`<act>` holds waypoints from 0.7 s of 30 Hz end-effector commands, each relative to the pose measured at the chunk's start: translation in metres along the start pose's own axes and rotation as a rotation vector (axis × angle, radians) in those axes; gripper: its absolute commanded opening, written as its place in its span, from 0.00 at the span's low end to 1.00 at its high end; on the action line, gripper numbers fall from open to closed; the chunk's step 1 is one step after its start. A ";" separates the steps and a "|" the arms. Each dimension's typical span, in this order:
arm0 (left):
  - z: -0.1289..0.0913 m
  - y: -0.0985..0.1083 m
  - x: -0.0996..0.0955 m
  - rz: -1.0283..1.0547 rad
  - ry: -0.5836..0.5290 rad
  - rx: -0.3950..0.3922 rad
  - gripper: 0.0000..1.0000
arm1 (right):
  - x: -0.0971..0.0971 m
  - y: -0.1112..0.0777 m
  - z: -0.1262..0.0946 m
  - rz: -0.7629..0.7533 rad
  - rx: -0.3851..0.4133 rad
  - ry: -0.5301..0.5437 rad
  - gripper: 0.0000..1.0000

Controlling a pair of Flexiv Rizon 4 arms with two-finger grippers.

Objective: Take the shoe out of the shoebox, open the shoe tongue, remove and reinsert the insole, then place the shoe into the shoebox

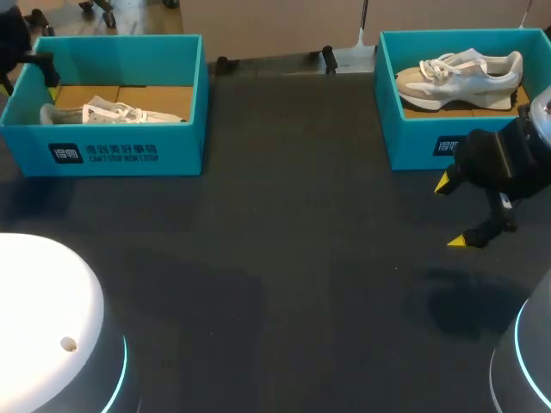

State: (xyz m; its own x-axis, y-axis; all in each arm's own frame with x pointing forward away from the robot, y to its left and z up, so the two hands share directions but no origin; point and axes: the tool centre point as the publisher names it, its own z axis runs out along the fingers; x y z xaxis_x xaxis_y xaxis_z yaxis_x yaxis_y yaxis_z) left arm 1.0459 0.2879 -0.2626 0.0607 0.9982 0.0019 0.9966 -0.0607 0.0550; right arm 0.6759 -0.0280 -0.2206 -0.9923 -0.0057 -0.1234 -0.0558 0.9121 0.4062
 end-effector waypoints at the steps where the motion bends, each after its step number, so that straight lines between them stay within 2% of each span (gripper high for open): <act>1: -0.022 -0.023 -0.001 -0.023 -0.018 -0.026 0.96 | 0.000 0.000 0.002 0.000 0.003 -0.001 1.00; 8: -0.048 -0.031 -0.007 -0.051 -0.052 -0.018 0.99 | 0.000 0.000 0.002 0.000 0.003 -0.001 1.00; 13: -0.068 -0.034 -0.014 -0.107 -0.050 -0.045 1.00 | 0.000 0.000 0.002 0.000 0.003 -0.001 1.00; 16: -0.076 -0.033 -0.018 -0.143 -0.084 -0.001 1.00 | 0.000 0.000 0.002 0.000 0.003 -0.001 1.00; 21: -0.099 -0.034 -0.028 -0.216 -0.076 -0.043 1.00 | 0.000 0.000 0.002 0.000 0.003 -0.001 1.00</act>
State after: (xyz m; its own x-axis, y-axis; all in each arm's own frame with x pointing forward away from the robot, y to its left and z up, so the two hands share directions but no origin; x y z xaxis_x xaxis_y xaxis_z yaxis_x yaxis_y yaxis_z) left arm 1.0109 0.2689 -0.1780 -0.1351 0.9855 -0.1028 0.9864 0.1436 0.0800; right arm 0.6758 -0.0279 -0.2206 -0.9923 -0.0058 -0.1234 -0.0558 0.9121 0.4062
